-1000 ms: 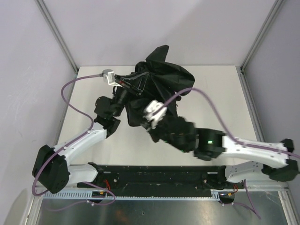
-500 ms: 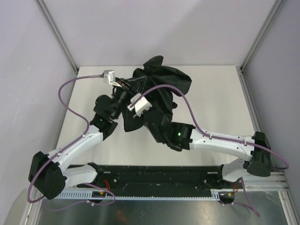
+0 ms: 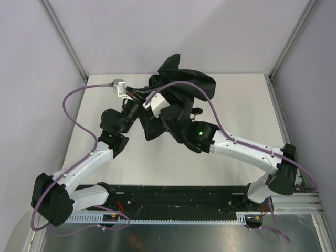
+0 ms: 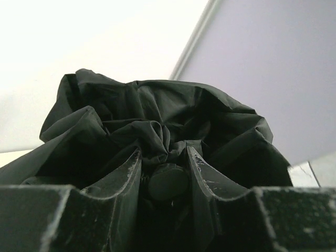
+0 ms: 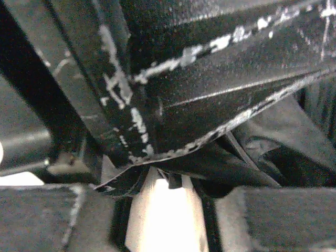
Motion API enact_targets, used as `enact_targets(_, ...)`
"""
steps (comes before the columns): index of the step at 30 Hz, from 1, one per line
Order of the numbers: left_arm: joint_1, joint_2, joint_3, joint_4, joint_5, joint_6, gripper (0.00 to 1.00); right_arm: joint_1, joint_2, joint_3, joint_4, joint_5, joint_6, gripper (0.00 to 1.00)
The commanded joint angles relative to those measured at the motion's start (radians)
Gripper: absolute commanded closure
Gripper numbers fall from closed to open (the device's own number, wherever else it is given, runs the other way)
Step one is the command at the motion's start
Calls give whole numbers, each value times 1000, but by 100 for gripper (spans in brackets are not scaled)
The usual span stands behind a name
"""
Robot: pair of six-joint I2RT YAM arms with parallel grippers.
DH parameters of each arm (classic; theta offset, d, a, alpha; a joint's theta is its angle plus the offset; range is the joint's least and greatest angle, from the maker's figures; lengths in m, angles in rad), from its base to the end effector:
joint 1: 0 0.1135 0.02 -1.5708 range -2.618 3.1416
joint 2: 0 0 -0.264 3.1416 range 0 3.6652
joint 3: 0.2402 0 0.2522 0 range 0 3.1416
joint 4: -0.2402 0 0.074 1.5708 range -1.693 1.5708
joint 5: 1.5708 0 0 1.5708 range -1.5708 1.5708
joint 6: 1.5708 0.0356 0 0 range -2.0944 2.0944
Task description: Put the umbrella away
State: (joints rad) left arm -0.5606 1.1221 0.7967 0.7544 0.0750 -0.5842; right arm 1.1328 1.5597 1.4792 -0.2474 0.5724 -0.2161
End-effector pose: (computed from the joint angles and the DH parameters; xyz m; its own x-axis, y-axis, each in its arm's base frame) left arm 0.2157 -0.1386 0.3755 -0.0304 -0.6303 -0.7758 0.6847 0.5523 -0.4755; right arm 0.1720 0.3219 0.3841 -0.0168 -0.4609 -0.8873 -0.5604 0.7393 -0.3734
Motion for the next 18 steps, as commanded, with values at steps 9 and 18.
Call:
enact_targets(9,84,79,55,137,282,39,100,121,-376,175,-453,-503,295,12)
enact_targets(18,143,77,65,183,704,104,100,-399,-450,241,-520,-636,247,5)
